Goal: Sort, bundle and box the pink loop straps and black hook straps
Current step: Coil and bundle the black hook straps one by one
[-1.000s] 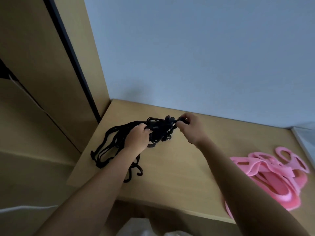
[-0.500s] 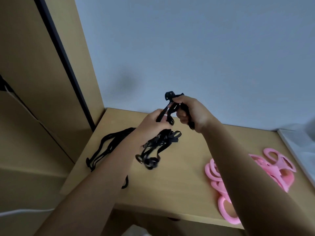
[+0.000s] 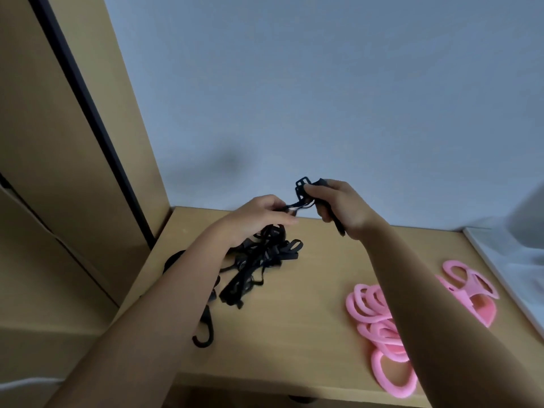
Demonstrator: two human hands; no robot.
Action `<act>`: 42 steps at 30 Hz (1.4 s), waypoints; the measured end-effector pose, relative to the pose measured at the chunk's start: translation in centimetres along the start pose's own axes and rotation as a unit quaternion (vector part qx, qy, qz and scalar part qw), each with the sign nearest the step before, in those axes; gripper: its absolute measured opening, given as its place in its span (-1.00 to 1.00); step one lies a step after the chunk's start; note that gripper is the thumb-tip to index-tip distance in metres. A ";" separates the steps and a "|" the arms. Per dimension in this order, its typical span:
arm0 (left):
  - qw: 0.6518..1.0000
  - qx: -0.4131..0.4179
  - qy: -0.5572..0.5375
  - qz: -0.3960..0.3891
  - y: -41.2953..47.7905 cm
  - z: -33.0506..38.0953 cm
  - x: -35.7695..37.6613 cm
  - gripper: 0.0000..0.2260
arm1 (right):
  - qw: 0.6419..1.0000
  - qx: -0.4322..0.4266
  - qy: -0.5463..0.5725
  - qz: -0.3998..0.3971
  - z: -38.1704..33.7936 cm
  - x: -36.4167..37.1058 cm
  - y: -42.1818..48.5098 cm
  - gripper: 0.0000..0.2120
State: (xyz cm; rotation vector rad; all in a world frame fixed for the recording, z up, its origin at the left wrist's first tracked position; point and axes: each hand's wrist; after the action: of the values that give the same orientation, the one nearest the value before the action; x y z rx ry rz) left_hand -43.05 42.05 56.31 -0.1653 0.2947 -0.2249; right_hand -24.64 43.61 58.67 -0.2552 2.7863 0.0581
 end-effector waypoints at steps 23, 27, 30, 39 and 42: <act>0.963 0.171 0.088 0.187 1.6 4.1 -0.3 -0.81 | 0.992 0.013 0.051 -0.111 -2.3 -2.7 1.3 -0.73; 0.952 0.180 0.049 0.242 2.0 4.2 -0.2 -0.93 | 0.987 0.019 0.111 -0.112 -2.1 -2.4 1.4 -0.74; 0.942 0.171 0.019 0.290 2.1 4.2 -0.4 -0.96 | 0.989 0.014 0.094 -0.111 -2.0 -2.3 1.1 -0.75; 0.910 0.221 0.140 0.322 1.9 2.1 0.0 -0.90 | 0.999 -0.010 0.038 0.002 -3.0 -2.0 1.0 -0.66; 0.963 0.171 0.106 0.181 1.5 2.2 0.1 -0.70 | 0.999 -0.022 0.023 -0.038 -3.7 -2.0 1.0 -0.66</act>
State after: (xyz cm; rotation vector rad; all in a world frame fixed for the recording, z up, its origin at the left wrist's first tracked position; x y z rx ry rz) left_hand -42.02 43.71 58.08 0.2564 0.4871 0.0726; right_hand -24.23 44.68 62.78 -0.3790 2.8209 0.0962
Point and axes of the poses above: each hand's wrist, its own y-axis towards the middle knuckle, its own x-axis out of the palm, z = x × y, and after that the axes turned 5 degrees about z, right-handed
